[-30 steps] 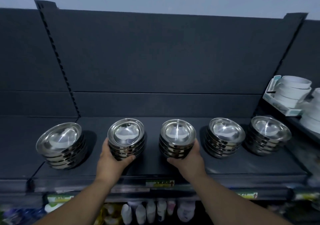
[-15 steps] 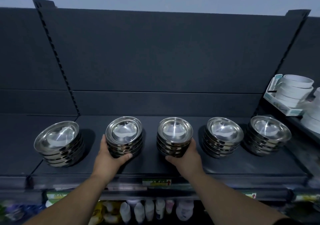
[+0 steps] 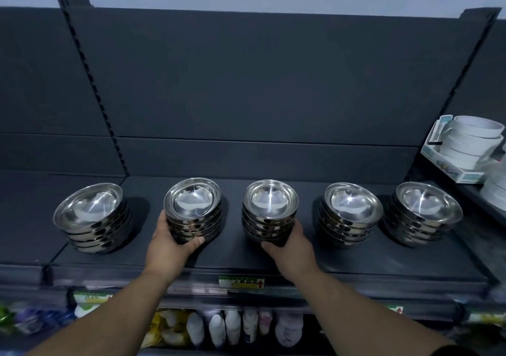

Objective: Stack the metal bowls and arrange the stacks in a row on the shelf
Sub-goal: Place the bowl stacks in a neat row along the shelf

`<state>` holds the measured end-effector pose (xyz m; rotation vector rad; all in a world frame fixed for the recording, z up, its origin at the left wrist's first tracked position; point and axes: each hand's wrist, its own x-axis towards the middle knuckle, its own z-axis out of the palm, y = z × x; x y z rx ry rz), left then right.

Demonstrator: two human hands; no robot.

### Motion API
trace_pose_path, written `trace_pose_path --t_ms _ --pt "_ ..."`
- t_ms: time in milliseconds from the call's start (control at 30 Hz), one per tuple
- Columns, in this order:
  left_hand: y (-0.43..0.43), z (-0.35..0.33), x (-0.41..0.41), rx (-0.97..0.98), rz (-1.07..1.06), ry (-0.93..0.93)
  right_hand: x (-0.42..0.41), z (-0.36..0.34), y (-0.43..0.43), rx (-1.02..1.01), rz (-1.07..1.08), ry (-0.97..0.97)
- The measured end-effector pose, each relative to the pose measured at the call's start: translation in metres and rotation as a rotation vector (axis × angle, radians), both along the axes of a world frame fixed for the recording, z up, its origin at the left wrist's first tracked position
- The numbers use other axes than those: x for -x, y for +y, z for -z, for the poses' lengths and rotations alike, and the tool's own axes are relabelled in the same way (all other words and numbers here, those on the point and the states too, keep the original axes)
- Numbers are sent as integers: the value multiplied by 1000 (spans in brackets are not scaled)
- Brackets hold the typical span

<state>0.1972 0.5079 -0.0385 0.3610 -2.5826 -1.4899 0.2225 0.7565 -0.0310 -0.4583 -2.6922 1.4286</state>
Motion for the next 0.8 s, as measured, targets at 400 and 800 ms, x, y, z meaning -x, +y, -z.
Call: trace_pose_path --t_ms 400,800 --pt "-36 3 -37 98 8 -37 -43 8 -51 -232 -52 41" --pt "-192 -4 -44 205 -44 -55 -16 2 -175 -98 77 72"
